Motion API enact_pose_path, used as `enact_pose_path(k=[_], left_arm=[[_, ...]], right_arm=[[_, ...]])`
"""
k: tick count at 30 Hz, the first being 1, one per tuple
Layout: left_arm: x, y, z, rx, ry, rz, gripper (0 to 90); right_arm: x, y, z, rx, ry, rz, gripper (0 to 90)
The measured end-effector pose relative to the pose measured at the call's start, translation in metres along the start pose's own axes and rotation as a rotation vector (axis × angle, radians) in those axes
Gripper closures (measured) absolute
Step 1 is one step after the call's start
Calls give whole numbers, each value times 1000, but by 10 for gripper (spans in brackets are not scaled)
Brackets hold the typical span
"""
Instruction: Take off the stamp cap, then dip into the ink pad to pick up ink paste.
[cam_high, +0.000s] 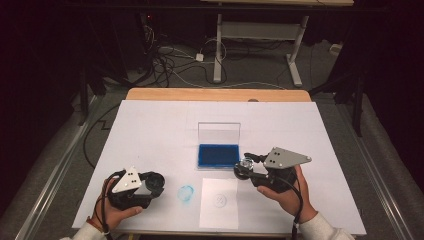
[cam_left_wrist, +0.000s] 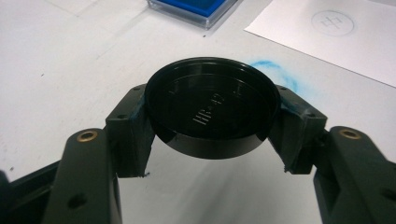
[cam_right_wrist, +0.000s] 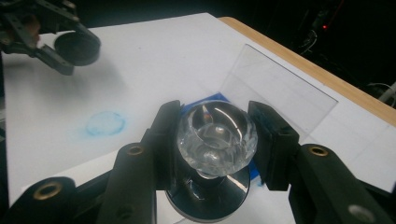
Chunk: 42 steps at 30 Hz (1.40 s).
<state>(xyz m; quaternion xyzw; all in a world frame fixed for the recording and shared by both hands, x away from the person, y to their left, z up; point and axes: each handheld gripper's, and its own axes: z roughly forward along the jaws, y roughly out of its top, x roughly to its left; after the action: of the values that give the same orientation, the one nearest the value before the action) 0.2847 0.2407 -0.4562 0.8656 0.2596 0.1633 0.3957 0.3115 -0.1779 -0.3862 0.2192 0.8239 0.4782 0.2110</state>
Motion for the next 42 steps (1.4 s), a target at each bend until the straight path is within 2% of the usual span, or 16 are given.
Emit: enact_pose_path(k=[5, 13, 15, 32, 42], left_arm=[[4, -2, -2, -16, 4, -27, 367], [6, -2, 2, -2, 2, -16, 367], [8, -3, 1, -8, 0, -29, 367], [8, -5, -1, -10, -9, -43, 367], [7, -6, 1, -2, -20, -50, 366]], right_arm=[[-8, -1, 2, 7, -21, 23, 570], [-19, 2, 11, 9, -32, 47, 570], [-20, 4, 13, 10, -33, 49, 570], [-21, 10, 22, 3, -27, 49, 570], [-21, 19, 35, 10, -19, 48, 570]])
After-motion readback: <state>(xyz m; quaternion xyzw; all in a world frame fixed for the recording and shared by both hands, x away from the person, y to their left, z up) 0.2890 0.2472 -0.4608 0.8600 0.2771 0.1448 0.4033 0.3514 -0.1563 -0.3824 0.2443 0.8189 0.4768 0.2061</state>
